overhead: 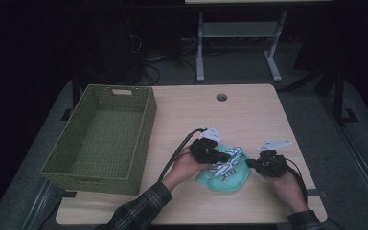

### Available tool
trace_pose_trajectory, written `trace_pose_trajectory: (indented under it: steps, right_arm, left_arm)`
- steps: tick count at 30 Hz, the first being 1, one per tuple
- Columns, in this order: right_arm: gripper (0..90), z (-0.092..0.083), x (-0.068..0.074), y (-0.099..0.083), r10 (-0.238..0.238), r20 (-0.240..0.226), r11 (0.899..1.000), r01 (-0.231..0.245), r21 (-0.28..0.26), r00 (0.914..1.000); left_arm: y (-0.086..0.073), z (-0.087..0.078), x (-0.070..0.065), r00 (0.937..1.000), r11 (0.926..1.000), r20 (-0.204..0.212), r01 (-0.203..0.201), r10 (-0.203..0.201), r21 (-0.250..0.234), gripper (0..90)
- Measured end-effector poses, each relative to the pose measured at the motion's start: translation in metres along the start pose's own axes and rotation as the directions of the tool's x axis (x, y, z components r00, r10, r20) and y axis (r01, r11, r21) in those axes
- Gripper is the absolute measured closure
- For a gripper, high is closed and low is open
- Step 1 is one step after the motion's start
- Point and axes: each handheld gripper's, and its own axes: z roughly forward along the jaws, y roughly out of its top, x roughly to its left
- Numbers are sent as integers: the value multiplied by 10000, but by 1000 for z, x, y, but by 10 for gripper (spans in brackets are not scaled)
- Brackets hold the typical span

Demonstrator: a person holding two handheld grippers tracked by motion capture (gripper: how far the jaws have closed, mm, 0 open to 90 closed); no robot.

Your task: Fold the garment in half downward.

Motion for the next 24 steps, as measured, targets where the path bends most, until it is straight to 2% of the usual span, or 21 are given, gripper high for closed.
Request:
trace_pose_trajectory:
  steps: [11,17,24]
  right_arm:
    - [899,-3,-10,-2,178,241,9998,-175,-139,9996]
    - [898,-4,-11,-2,132,333,9997,-125,-218,9994]
    - [899,-6,-13,-1,176,359,9996,-167,-247,9992]
  left_arm:
    - [-5,23,-5,9997,9990,247,-1,-10,443,896]
    - [-11,36,-9,9996,9962,288,-78,53,872,896]
    - [-12,40,-11,9997,9967,224,19,-37,811,896]
